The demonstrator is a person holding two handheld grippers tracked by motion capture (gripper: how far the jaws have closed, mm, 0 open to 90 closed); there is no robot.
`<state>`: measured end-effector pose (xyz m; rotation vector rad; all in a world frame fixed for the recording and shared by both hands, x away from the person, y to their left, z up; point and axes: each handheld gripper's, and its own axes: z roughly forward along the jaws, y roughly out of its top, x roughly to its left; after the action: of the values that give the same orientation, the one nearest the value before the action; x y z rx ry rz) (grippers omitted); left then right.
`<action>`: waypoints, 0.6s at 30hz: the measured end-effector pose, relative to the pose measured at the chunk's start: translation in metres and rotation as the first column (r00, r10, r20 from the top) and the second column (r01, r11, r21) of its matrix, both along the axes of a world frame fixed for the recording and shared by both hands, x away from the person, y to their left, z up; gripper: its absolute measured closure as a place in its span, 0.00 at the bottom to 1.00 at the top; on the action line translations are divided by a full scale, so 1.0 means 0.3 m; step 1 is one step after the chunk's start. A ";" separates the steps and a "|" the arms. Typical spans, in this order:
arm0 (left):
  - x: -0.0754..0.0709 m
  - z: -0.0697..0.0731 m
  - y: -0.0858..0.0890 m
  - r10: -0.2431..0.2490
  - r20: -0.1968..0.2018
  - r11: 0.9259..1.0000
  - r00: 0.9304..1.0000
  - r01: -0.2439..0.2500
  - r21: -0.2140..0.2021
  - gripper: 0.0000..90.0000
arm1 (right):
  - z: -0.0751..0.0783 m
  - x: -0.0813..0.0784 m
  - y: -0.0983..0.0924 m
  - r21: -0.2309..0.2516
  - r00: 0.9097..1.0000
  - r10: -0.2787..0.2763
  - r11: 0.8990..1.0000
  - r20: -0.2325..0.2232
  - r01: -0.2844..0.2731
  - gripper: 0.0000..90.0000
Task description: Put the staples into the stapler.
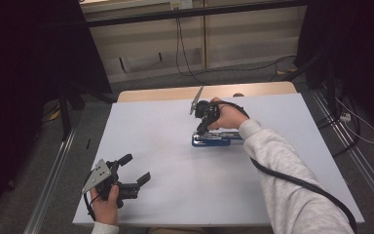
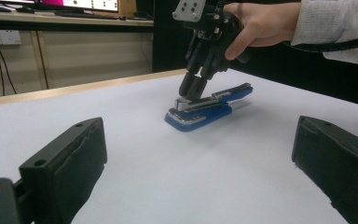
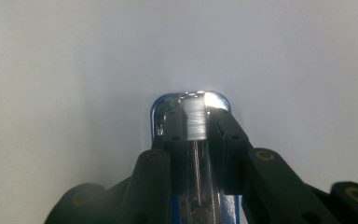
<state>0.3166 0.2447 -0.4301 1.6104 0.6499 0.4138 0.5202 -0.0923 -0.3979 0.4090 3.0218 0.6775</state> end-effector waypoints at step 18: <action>0.048 0.013 -0.076 -0.047 -0.082 0.998 0.996 0.050 0.038 0.03 | 0.003 -0.068 -0.215 0.191 0.978 -0.208 0.960 0.002 0.204 0.44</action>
<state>0.3310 0.2218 -0.4263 1.6850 0.6659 0.3293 0.4997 -0.1567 -0.3971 0.7049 2.8469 0.9482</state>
